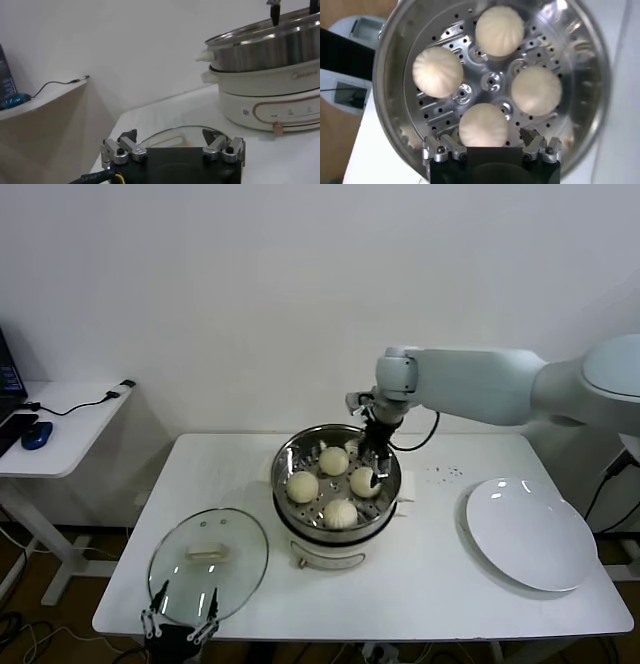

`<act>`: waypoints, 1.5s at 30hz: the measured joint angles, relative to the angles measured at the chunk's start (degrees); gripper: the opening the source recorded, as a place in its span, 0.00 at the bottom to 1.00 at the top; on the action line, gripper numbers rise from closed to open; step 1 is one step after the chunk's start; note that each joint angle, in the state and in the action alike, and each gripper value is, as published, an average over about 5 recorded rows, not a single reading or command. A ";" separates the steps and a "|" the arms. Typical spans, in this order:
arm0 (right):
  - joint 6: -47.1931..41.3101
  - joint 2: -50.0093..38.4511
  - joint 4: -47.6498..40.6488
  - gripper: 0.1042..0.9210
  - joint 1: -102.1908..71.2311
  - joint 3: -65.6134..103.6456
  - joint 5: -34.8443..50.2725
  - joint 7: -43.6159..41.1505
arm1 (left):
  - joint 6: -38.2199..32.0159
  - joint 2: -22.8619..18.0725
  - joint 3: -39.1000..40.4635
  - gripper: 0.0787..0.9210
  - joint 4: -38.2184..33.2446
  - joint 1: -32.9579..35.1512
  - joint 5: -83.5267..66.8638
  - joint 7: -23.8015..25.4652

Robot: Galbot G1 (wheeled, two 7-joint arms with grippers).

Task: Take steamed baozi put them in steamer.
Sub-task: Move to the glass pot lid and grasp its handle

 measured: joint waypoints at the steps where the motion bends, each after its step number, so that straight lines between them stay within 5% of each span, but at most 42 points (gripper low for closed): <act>1: 0.37 -0.64 0.18 0.88 0.30 0.46 0.15 -0.05 | 0.00 0.00 -0.08 0.88 -0.01 0.00 -0.05 0.00; 11: 8.10 -10.89 4.01 0.88 0.32 7.56 2.21 5.41 | 0.03 -0.03 -0.86 0.88 -0.70 0.48 -0.66 -0.24; 27: 18.23 -31.31 16.74 0.88 -27.56 39.58 3.88 32.80 | -0.06 -0.94 -1.83 0.88 -3.23 0.25 0.14 -0.89; 45: 18.75 -28.15 28.26 0.88 -84.62 97.74 -6.71 46.01 | -0.49 -0.69 -5.38 0.88 -6.66 0.39 16.04 -2.23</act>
